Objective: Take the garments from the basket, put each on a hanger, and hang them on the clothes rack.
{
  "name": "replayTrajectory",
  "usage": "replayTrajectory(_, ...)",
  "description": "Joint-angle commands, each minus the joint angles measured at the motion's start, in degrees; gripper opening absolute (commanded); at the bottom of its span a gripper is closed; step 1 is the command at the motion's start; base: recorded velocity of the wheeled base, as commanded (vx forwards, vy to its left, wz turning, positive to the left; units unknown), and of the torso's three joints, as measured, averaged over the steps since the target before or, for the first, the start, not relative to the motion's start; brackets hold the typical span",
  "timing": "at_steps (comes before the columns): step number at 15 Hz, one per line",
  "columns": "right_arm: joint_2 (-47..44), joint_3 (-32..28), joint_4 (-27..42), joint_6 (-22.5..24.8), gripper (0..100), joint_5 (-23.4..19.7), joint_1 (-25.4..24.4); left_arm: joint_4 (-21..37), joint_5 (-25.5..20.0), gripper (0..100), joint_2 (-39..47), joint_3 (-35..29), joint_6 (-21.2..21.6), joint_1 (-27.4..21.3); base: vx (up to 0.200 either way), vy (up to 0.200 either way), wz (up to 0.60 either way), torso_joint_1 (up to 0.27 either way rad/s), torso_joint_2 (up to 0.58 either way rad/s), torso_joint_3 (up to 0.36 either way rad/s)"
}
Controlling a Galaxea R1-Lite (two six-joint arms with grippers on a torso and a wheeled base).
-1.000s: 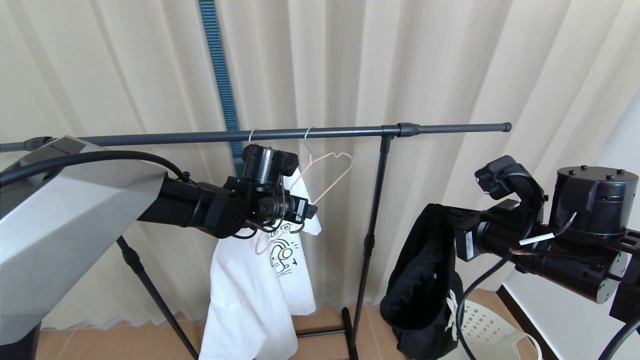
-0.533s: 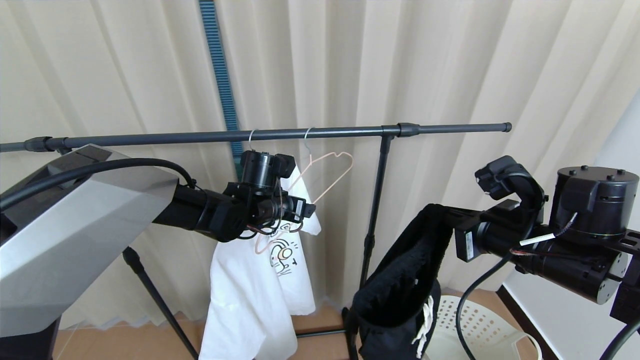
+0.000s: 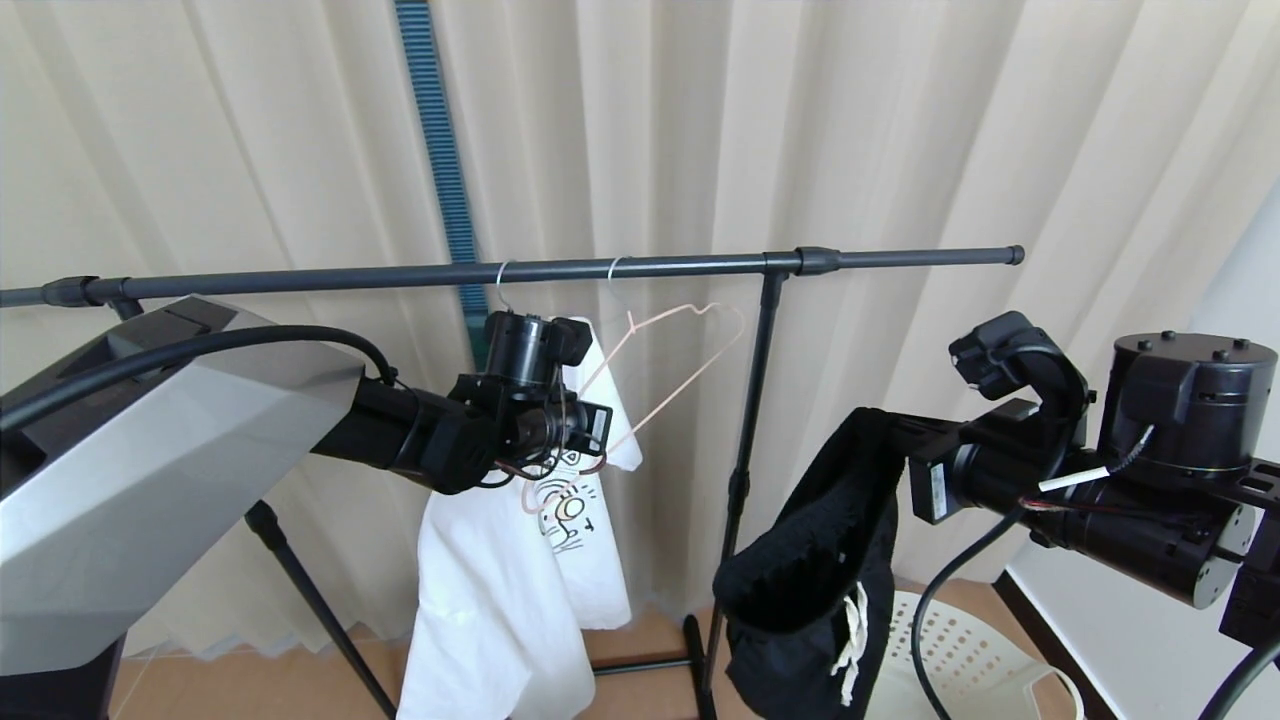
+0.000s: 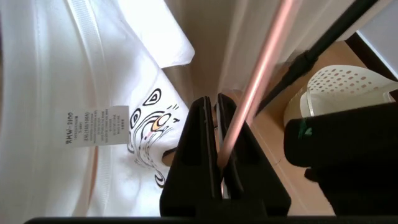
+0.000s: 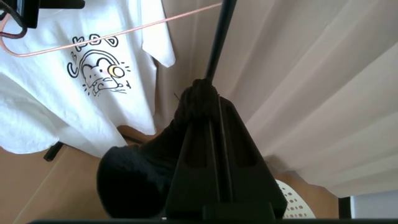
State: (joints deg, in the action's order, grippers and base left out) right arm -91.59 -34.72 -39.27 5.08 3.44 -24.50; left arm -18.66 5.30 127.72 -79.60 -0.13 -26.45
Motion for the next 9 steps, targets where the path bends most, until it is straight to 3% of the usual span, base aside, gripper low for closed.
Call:
replayTrajectory(1, -0.08, 0.00, -0.02, 0.01, 0, -0.01, 0.07, -0.85, 0.06, 0, -0.37, 0.24, -0.04, 0.09, 0.000, 0.000, 0.00, 0.000, 0.00, 0.000)
replayTrajectory(9, 0.45, 0.00, -0.02, 0.01, 0, -0.01, -0.02, -1.55, 0.59, 0, -5.46, 3.14, 0.05, -0.35, 0.000, 0.000, 0.00, 0.000, 0.00, 0.000)
